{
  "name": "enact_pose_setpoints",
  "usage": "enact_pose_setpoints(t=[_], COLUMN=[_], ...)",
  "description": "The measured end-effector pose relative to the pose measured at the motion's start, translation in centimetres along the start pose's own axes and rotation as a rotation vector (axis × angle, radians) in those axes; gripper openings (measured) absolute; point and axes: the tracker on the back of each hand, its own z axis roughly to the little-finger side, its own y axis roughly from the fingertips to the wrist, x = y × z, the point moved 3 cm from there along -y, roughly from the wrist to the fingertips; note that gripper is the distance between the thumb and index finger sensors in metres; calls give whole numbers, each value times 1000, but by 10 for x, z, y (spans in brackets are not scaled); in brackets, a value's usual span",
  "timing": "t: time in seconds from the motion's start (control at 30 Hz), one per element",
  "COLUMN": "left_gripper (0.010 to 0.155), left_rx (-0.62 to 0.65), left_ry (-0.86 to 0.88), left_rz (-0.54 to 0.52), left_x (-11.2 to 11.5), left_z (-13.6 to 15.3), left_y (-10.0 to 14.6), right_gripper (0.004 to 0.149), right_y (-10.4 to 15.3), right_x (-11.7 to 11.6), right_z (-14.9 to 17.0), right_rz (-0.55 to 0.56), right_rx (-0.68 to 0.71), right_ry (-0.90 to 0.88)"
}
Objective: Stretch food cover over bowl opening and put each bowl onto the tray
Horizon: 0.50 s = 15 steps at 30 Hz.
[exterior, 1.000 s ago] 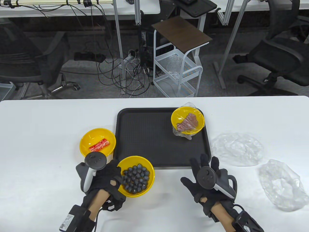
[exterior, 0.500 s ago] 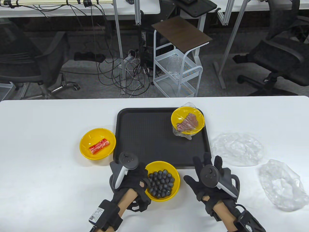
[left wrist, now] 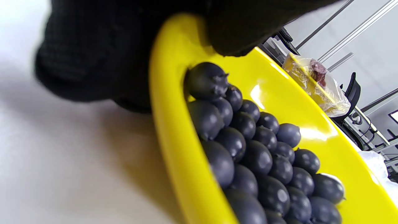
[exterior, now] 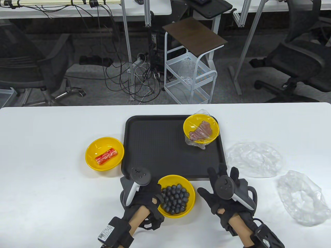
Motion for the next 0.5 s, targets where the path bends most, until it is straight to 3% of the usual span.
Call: enact_pose_setpoints(t=[0.17,0.3,0.43,0.47,0.5], left_gripper=[66,76,82,85,89], left_rx=[67,296,307,275,255], left_ry=[4,0,-196,-277,-377], left_rz=[19,-48,-211,-215,-144], left_x=[-5,-26,-41,-41,-38], left_z=[0,-8,-2,1,5], left_y=[4,15,21,20,16], right_gripper=[95,87,85,86,88], right_y=[-1,-6,-17,-22,-33], right_x=[14,41,52,51,46], right_z=[15,49,86,93,98], right_rz=[82,235,303,303,246], right_rx=[-33,-166,-323,-357,-376], right_ry=[-50,-129,-257,-269,-260])
